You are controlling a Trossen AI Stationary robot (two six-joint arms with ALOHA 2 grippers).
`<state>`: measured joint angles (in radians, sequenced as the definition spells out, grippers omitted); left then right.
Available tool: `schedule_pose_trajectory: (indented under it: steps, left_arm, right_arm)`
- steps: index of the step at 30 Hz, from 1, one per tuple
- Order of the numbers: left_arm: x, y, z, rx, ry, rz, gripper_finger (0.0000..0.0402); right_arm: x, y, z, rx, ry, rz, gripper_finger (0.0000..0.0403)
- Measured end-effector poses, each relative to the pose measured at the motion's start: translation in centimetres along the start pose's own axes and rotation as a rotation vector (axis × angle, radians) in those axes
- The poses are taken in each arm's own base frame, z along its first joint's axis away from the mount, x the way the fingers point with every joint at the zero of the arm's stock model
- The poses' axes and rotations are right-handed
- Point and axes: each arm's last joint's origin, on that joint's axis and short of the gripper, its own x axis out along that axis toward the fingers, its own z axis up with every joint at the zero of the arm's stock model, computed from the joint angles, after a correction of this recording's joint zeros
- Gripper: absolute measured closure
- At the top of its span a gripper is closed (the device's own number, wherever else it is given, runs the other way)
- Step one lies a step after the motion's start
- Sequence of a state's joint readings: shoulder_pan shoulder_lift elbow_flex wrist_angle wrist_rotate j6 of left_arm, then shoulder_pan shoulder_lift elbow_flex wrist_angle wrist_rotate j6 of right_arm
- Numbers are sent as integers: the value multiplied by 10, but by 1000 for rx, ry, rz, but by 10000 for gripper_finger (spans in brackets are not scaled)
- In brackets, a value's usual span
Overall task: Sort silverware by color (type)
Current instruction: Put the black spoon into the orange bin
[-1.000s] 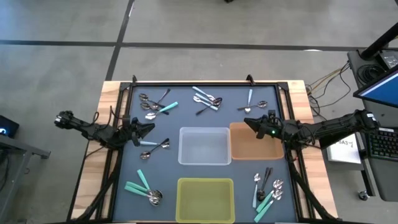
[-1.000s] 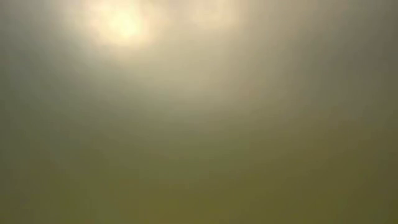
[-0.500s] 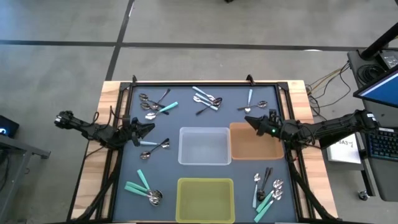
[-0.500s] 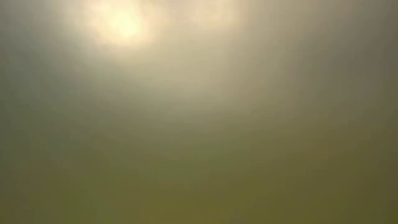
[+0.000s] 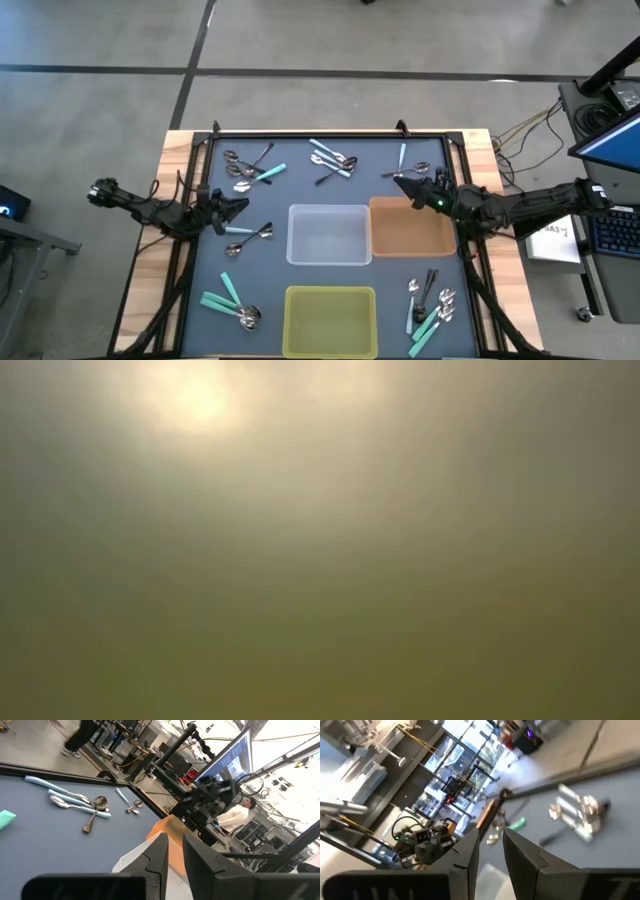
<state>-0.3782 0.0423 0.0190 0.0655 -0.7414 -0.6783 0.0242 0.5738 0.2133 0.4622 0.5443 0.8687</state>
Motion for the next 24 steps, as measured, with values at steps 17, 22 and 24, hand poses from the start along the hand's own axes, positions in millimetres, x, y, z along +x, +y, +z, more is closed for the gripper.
schedule_pose_trajectory:
  steps: [17, 22, 24]
  left_arm:
    - [0, 0, 0, 0, 0, 0, 361]
    - [0, 0, 0, 0, 0, 0, 361]
    - [0, 0, 0, 0, 0, 0, 361]
  right_arm:
    - [15, 18, 52, -344, 314, -505, 316]
    - [20, 3, 53, -327, 382, -586, 280]
    - [22, -6, 52, -279, 388, -666, 263]
